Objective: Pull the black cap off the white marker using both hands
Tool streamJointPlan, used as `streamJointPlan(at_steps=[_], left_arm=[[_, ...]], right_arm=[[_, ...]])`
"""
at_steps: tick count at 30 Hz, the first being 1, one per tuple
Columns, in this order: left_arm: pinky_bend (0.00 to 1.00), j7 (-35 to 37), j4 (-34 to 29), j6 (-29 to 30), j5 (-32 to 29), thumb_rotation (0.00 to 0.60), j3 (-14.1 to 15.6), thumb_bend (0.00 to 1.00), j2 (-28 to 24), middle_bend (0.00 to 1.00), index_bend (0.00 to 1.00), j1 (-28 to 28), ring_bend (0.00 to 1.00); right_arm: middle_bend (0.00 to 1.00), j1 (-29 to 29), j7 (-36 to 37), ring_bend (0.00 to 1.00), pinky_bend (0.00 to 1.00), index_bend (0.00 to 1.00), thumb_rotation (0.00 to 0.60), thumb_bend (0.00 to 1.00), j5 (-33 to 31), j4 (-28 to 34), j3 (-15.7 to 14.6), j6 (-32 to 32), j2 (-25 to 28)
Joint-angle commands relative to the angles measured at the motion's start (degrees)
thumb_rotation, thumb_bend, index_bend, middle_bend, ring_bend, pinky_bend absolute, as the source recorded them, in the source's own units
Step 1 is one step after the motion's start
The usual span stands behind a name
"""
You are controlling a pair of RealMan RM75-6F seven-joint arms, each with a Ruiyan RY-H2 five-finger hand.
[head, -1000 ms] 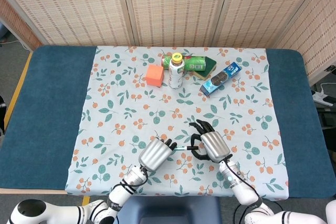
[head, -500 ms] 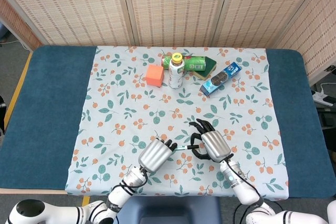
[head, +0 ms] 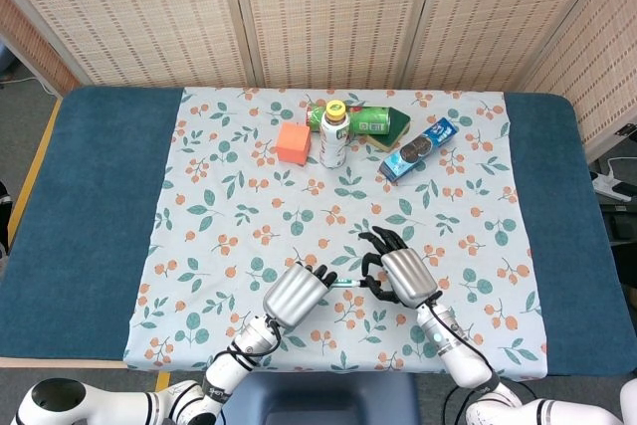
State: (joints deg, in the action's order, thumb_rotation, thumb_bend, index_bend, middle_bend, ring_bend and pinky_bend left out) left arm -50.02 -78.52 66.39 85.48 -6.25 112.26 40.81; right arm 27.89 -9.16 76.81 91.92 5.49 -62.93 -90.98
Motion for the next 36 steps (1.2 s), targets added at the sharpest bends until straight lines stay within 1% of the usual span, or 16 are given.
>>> streamJointPlan(at_steps=[1,3,8,12,17,25,36], left_arm=[[0.9,0.02,-0.08,0.05,0.02,0.6,-0.02,0.44,-0.03,0.7,0.57,-0.03,0.77],[0.9,0.03,-0.15,0.16,0.09,0.6,-0.11,0.44,-0.1,0.7,0.57,-0.03,0.77],[0.9,-0.17,0.32,0.34,0.01,0.6,-0.64,0.44,-0.43,0.7,0.57,0.04,0.77],[0.9,-0.06,1.17,0.23,-0.63,0.6,-1.42,0.44,-0.43,0.7,0.57,0.18,0.77],[0.9,0.26,1.21,0.55,-0.43,0.6,-1.34,0.44,-0.46,0.7,0.57,0.18,0.77],[0.9,0.96,0.44,1.36,0.73,0.6,-0.47,0.44,-0.06,0.7,0.57,-0.03,0.77],[0.9,1.2,1.4,1.02,0.01,0.6,-1.16,0.44,0.04,0.7,0.57,0.03,0.77]], right_arm=[[0.11,0.03,-0.17,0.0,0.09,0.55,0.6,0.41,0.0,-0.02,-0.06,0.02,0.03],[0.11,0.04,-0.03,0.0,0.09,0.54,0.6,0.41,-0.1,0.16,-0.09,0.18,0.24],[0.11,-0.22,0.92,0.0,0.09,0.45,0.6,0.41,0.61,0.76,-0.29,-0.21,1.4],[0.11,-0.28,0.8,0.0,0.09,0.42,0.6,0.41,0.66,1.24,-0.38,-0.19,2.4],[0.11,-0.22,0.51,0.0,0.09,0.39,0.6,0.41,0.01,0.69,-0.26,0.11,2.42],[0.11,0.25,1.68,0.0,0.09,0.4,0.6,0.41,-1.56,-1.36,-0.2,1.96,0.89],[0.11,0.51,2.85,0.0,0.09,0.42,0.6,0.41,-1.77,-0.33,-0.87,3.55,1.41]])
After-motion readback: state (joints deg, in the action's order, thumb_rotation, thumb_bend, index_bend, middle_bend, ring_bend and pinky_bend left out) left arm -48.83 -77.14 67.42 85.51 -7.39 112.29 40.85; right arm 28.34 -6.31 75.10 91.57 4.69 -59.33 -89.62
